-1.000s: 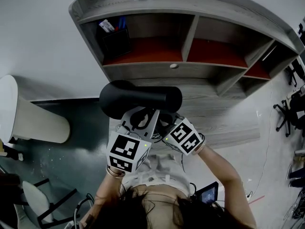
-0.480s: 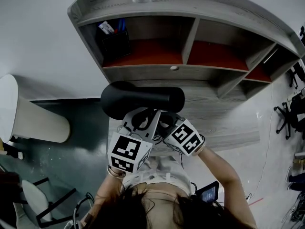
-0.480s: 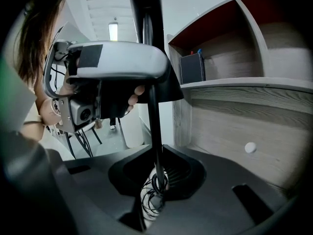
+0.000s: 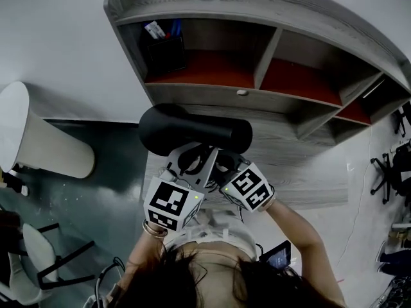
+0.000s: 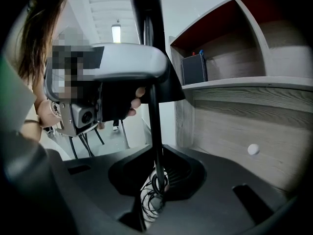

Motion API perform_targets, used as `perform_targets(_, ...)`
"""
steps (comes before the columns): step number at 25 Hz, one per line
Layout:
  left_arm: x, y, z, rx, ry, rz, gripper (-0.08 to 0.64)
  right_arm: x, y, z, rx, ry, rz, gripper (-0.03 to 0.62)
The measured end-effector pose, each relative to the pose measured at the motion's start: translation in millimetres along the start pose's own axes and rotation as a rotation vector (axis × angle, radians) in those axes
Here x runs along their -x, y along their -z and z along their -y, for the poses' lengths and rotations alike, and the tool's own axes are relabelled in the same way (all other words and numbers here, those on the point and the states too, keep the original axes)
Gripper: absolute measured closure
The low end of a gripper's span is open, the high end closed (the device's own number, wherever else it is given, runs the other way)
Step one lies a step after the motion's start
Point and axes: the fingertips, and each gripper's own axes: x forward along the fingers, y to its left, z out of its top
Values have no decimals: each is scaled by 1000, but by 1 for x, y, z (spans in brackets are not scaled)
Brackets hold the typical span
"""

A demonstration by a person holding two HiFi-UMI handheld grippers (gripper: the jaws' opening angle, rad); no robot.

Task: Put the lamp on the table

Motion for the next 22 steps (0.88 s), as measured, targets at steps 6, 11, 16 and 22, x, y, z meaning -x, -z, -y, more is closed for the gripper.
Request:
perform_targets(6,4,2,-1,13,-49,11,503,1,-1,-1,12,-20,11,534)
perform_targets(11,10,6,-4,56,-123,38,503,2,5,-1,21,-53,5,534)
perform_targets(16,22,8,-4,71,-215,57,503,7,15,1,14,-89,-19,534)
perform_targets(22,49,13,-10,96,-317,75,503,21,16,3,-1,-53,-4,534)
